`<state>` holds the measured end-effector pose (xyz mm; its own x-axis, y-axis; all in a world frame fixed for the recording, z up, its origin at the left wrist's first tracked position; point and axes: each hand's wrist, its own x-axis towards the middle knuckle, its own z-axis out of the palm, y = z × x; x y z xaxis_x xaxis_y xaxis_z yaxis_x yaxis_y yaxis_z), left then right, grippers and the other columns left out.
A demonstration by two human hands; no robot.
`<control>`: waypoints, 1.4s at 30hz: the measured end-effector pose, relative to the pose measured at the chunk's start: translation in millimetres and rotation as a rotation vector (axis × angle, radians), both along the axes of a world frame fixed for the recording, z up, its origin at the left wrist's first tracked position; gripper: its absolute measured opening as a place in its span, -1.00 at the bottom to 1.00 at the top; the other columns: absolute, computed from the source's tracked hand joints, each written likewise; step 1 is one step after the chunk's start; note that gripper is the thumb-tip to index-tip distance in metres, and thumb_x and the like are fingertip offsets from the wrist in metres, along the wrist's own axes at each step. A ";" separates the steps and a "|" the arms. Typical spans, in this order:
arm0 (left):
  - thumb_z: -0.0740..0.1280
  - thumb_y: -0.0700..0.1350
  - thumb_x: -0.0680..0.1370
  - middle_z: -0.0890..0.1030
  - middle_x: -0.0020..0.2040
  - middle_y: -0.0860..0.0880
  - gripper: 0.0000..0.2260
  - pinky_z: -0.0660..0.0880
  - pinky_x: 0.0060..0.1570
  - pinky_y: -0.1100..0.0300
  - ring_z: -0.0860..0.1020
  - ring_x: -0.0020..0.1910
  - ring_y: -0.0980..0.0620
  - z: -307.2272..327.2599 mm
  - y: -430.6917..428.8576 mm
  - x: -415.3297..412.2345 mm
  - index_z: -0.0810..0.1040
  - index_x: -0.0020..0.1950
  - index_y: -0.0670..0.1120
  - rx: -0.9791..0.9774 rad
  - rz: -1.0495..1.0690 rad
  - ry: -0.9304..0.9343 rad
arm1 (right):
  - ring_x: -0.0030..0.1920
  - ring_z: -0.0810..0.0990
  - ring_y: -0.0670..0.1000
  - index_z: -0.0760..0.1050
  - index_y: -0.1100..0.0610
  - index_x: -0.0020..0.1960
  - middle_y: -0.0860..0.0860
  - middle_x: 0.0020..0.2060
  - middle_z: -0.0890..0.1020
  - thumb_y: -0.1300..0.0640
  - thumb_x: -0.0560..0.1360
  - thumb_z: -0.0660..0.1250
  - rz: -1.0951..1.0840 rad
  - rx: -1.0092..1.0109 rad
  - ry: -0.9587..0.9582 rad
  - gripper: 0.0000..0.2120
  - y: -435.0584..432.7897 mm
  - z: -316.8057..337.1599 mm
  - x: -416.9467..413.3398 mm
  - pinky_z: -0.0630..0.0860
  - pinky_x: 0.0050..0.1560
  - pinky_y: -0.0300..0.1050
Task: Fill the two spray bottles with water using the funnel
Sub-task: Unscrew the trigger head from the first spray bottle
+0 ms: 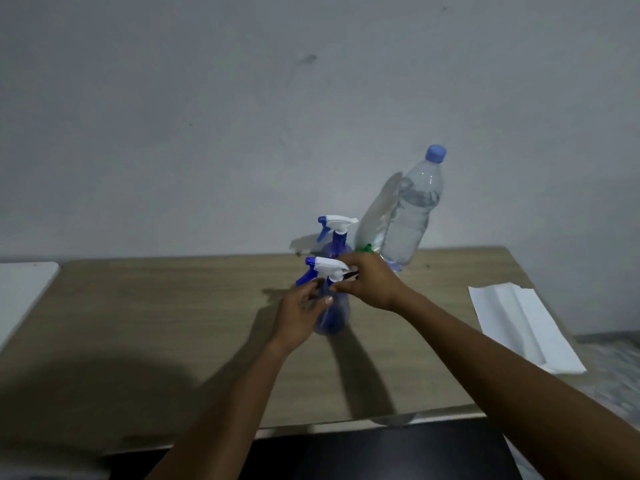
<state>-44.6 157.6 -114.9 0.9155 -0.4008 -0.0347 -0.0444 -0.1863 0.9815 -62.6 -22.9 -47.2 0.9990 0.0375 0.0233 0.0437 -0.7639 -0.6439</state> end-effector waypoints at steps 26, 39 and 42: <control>0.24 -0.05 0.68 0.50 0.43 0.02 -0.57 0.35 0.13 0.50 0.44 0.39 0.12 -10.7 -33.3 -32.0 0.32 0.56 -0.02 0.164 0.061 0.053 | -0.13 0.66 0.04 0.65 0.08 0.09 0.02 -0.14 0.72 -0.06 0.46 0.52 0.183 -0.069 -0.109 -0.71 -39.5 -19.4 -0.5 0.61 -0.08 0.09; 0.23 -0.04 0.68 0.47 0.44 0.04 -0.54 0.33 0.10 0.56 0.43 0.40 0.13 -20.8 -31.2 -27.4 0.28 0.58 -0.02 0.123 0.051 0.071 | -0.19 0.62 0.05 0.65 0.11 0.01 0.00 -0.22 0.68 0.00 0.50 0.50 0.162 -0.095 -0.102 -0.80 -30.0 -18.9 -5.2 0.54 -0.14 -0.06; 0.22 -0.02 0.68 0.48 0.41 0.05 -0.54 0.37 0.13 0.47 0.45 0.39 0.10 -20.0 -31.1 -26.6 0.27 0.58 0.00 0.139 0.017 0.056 | -0.30 0.54 -0.10 0.60 0.03 -0.07 -0.15 -0.35 0.56 0.07 0.51 0.49 0.191 -0.084 -0.007 -0.92 -33.3 -9.8 -7.4 0.40 -0.23 -0.18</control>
